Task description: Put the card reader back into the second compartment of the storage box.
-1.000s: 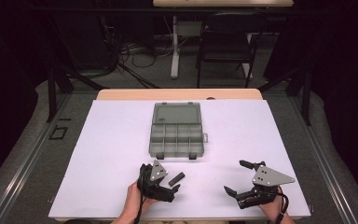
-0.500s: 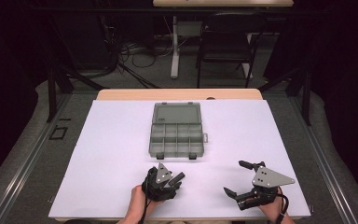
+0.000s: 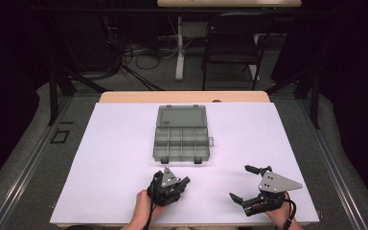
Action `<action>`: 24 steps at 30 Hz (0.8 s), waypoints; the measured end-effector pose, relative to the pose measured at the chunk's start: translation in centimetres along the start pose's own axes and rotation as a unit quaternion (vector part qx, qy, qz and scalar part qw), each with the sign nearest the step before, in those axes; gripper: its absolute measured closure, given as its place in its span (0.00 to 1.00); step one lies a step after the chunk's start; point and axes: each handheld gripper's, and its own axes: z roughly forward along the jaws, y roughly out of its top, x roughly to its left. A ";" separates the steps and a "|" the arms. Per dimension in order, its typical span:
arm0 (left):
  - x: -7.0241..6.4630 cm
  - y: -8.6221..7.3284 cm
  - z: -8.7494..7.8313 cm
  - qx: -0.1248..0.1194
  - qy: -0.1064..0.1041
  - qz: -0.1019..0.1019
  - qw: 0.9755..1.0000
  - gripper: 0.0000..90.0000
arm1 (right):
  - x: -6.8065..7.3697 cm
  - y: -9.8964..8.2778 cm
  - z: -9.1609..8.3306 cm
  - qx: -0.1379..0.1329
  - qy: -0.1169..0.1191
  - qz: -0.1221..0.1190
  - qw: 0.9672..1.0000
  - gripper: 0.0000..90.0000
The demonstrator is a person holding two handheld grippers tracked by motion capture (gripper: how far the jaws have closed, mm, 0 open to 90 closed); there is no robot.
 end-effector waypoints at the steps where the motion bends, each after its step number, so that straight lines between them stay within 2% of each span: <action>1: 0.0 0.0 0.0 0.000 -0.002 0.001 1.000 0.74 | 0.0 0.0 0.0 0.000 0.000 0.000 1.000 0.00; 7: 0.3 0.0 0.0 0.001 -0.008 0.008 1.000 0.81 | 0.0 0.0 0.0 0.002 0.001 -0.001 1.000 0.00; 11: 0.4 0.1 0.0 0.003 -0.010 0.015 1.000 0.81 | 0.0 0.0 0.0 0.002 0.000 0.000 1.000 0.00; 24: 0.6 0.1 -0.1 0.001 -0.023 0.016 1.000 0.82 | 0.0 0.0 0.0 0.002 0.000 -0.001 1.000 0.00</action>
